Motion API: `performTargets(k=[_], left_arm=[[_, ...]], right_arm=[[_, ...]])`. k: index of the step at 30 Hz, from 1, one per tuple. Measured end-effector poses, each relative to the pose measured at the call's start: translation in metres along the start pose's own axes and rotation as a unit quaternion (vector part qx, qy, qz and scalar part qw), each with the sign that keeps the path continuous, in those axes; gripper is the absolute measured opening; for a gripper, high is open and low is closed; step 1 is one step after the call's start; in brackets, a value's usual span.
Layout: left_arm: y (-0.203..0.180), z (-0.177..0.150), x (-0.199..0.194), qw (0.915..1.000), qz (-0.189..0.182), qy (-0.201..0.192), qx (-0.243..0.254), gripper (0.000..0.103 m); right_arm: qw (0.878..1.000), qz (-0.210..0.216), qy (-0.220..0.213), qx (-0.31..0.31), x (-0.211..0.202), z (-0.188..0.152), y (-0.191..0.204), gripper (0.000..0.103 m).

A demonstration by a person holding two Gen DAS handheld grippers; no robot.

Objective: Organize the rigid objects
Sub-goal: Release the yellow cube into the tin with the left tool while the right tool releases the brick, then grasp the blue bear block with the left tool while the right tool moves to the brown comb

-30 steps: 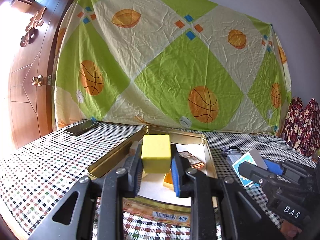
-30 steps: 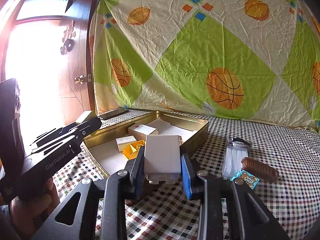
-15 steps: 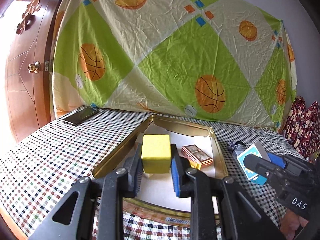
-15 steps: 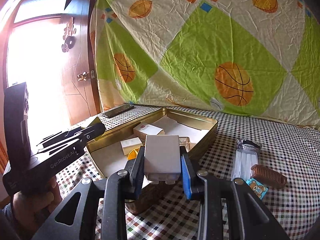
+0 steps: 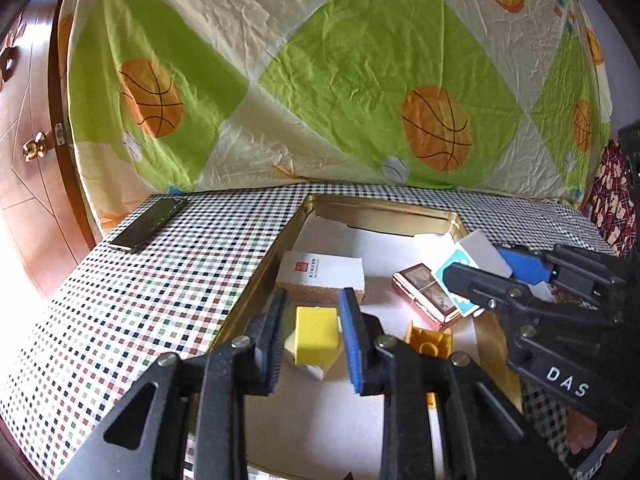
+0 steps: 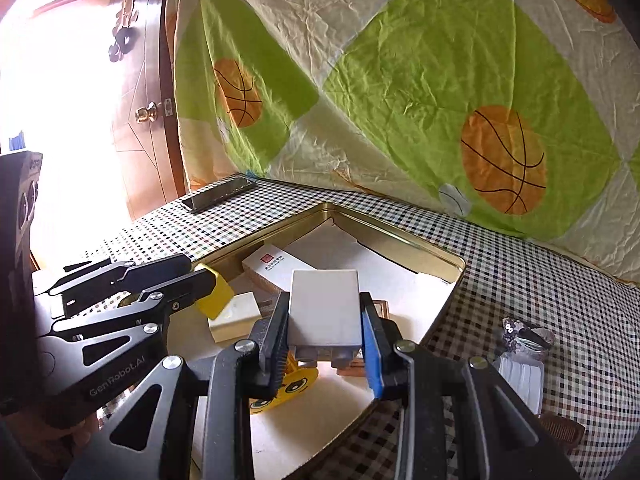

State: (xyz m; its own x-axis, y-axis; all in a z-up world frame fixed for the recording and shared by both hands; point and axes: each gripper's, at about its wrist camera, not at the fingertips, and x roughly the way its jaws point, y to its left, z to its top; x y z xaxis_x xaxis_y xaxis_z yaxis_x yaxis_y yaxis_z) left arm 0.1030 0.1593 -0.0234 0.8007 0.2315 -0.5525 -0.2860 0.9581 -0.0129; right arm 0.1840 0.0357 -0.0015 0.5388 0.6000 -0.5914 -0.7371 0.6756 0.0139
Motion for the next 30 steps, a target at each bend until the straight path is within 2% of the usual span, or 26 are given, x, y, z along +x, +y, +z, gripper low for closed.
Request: performTargets(k=[1, 2, 4, 8, 10, 14, 18, 24, 30], left_arm=[[0.001, 0.000, 0.000, 1.0000, 0.003, -0.002, -0.002, 0.044], [0.002, 0.002, 0.000, 1.0000, 0.006, -0.004, -0.003, 0.052], [0.005, 0.002, -0.006, 0.9997, 0.017, -0.015, -0.011, 0.070], [0.006, 0.000, -0.023, 0.9989, 0.008, -0.035, -0.030, 0.078], [-0.001, -0.002, -0.032, 0.9982, -0.001, -0.047, -0.038, 0.090], [-0.034, -0.004, -0.045, 0.9966, -0.041, -0.062, -0.035, 0.095], [-0.085, -0.006, -0.048, 0.9948, -0.081, -0.061, 0.002, 0.100], [-0.151, -0.013, -0.036, 0.9908, -0.124, -0.026, 0.046, 0.100], [-0.196, -0.020, -0.019, 0.9873, -0.139, 0.006, 0.078, 0.100]], right_arm=[[1.000, -0.001, 0.004, 0.001, 0.004, 0.000, -0.001, 0.038], [1.000, -0.003, 0.003, 0.002, 0.005, -0.001, -0.002, 0.049], [1.000, -0.004, -0.003, 0.010, 0.001, -0.003, -0.007, 0.060], [1.000, -0.014, -0.019, 0.013, -0.028, -0.017, -0.025, 0.064], [0.999, -0.035, -0.024, 0.013, -0.045, -0.027, -0.041, 0.067], [0.996, -0.080, -0.029, 0.037, -0.081, -0.050, -0.081, 0.074], [0.989, -0.127, -0.028, 0.064, -0.105, -0.072, -0.120, 0.077], [0.981, -0.160, -0.026, 0.111, -0.124, -0.096, -0.165, 0.077], [0.973, -0.177, -0.028, 0.144, -0.134, -0.110, -0.193, 0.077]])
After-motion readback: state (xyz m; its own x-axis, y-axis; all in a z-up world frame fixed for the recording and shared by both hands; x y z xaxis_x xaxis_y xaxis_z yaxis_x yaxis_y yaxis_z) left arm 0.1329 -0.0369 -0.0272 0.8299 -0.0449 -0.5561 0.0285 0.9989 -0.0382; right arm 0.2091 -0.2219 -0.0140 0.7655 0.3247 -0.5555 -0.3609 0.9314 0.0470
